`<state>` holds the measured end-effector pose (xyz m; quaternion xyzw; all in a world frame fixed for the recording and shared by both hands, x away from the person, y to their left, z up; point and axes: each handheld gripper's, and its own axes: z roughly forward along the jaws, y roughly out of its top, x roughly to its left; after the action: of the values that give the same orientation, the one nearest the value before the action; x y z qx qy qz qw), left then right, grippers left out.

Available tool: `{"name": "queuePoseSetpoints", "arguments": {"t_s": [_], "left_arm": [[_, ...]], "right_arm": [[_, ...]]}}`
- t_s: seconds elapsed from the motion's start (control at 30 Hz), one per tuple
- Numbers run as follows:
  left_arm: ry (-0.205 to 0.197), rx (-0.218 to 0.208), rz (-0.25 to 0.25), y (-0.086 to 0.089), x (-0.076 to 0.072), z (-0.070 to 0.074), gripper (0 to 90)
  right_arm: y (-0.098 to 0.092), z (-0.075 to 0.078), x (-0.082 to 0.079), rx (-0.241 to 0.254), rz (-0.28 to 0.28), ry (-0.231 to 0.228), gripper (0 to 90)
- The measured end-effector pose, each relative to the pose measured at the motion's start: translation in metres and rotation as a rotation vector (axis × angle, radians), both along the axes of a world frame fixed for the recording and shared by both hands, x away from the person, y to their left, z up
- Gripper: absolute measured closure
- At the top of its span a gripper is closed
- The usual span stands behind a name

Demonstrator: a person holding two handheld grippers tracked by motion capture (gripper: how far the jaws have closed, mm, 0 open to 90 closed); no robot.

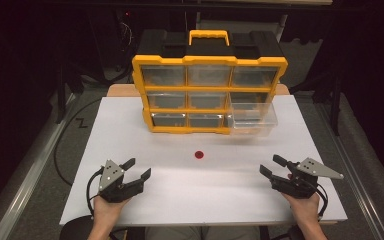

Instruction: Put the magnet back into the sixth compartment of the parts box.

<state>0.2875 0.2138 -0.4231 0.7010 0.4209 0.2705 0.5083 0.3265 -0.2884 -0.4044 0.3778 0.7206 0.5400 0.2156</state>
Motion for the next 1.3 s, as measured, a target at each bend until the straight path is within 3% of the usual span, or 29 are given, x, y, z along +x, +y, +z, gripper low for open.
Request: {"name": "queuePoseSetpoints", "arguments": {"t_s": [0.83,1.03,1.3], "left_arm": [[0.0,-0.001,-0.006,0.0,0.001,0.0,34.3],[-0.001,0.002,-0.008,0.0,0.001,0.0,34.3],[-0.004,-0.002,-0.008,0.0,0.001,0.0,34.2]], "right_arm": [[0.022,0.005,0.006,-0.039,0.05,-0.034,34.2],[0.033,0.009,0.008,-0.051,0.074,-0.056,34.6],[0.048,0.008,0.012,-0.069,0.098,-0.047,35.2]]}}
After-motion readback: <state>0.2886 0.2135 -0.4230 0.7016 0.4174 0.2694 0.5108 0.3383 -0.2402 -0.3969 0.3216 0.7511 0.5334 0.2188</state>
